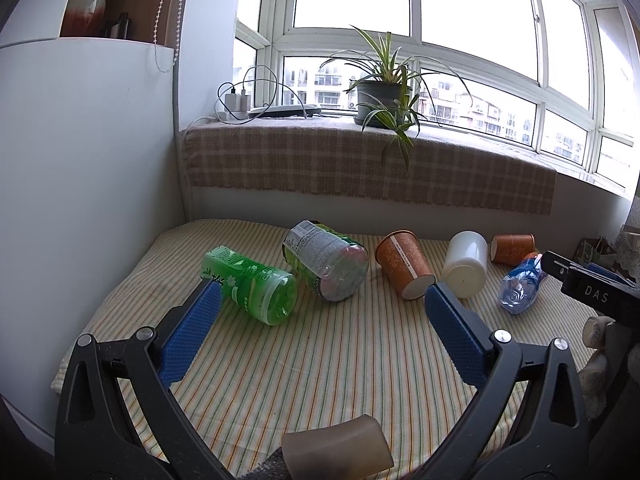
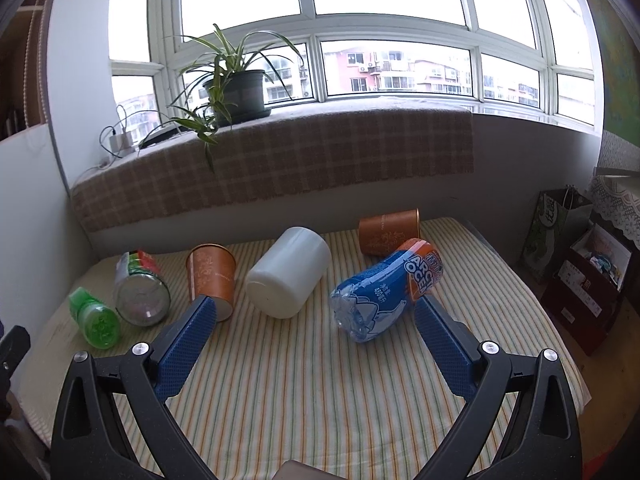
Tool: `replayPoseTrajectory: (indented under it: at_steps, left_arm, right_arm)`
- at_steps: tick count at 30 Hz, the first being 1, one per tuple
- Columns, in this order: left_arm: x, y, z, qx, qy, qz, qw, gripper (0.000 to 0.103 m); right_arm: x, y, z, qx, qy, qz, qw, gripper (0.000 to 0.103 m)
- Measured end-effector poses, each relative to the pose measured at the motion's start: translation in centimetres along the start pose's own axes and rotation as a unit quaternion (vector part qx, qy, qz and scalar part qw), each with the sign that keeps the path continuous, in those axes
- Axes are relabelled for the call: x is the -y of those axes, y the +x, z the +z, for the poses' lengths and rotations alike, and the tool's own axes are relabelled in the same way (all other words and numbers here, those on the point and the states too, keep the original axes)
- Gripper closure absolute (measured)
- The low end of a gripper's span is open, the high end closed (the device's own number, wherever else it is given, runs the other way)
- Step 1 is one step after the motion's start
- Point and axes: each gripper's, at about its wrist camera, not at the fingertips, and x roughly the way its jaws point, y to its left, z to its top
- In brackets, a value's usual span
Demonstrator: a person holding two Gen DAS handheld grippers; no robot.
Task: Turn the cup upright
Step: 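Move the right tool down to the white cup lying on its side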
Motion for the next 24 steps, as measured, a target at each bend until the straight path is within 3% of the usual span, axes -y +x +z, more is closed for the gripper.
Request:
replayPoseTrajectory:
  at_steps: [15,24]
  left_arm:
    - [-0.7,1.5,-0.9,-0.016,-0.001,0.015,0.9998,0.0]
    - [-1.2,1.9,-1.6,-0.028,-0.004,0.024,0.9993,0.0]
  right_arm:
    - [1.9,5.9,2.0,-0.081,0.065,0.038,0.994,0.004]
    - [2.0,9.4,4.1,-0.115,0.073,0.054,0.989,0.004]
